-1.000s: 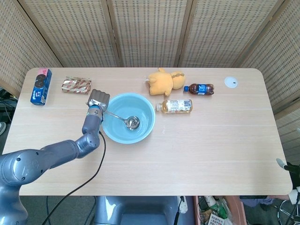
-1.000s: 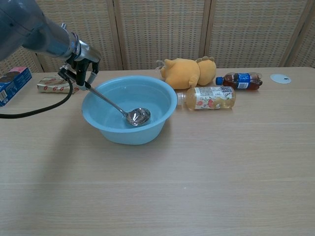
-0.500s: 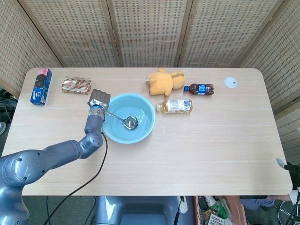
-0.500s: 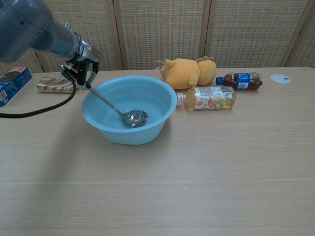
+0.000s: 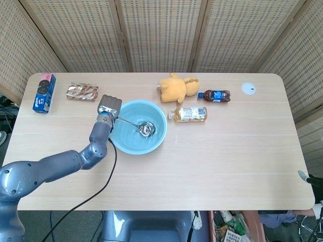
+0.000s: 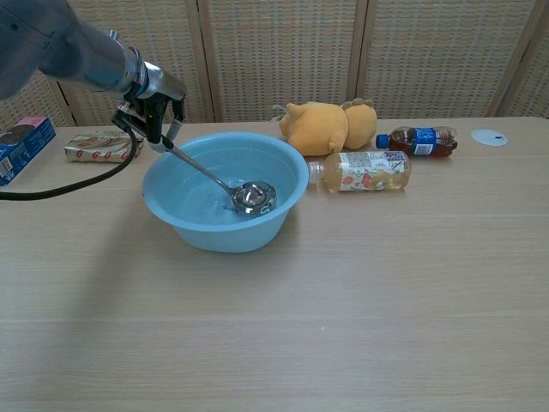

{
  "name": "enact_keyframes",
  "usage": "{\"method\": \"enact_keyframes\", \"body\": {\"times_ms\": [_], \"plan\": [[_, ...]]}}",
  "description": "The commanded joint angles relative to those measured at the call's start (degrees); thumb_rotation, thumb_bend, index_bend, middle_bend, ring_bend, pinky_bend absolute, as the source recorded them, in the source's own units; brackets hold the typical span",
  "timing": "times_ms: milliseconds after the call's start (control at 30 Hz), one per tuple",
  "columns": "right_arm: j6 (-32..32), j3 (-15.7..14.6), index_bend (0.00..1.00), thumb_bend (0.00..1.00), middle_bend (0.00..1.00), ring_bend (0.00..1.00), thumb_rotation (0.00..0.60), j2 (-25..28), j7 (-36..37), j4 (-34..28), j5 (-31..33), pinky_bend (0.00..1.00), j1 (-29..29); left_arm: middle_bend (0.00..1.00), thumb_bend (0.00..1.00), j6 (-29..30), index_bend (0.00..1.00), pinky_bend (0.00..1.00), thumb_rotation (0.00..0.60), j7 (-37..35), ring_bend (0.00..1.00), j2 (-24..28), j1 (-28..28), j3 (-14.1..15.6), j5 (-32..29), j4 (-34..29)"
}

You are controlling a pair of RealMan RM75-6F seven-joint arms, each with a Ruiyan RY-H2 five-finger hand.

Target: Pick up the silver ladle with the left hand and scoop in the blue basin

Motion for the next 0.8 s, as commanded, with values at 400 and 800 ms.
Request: {"method": "enact_keyframes", "body": {"times_ms": [400,800], "plan": [[-0.15,-0.06,0.0,0.0,0.0,0.0,0.6,-0.09,-0.61,-0.35,0.3,0.0,0.13,1.0,0.65,-3.73,0.95,1.0,0.6,-7.51,1.0,10.7,-0.74,0.71,0.7,-10.49],[-0.49,0.01,0.0,0.0,0.0,0.0,0.6,-0.15,-0.8,-0.27,0.73,0.0,0.3,1.0,0.66,-3.17,0.95,1.0,0.6,-0.67,0.99,18.23,-10.86,7.67,-19.63,-17.02]]}}
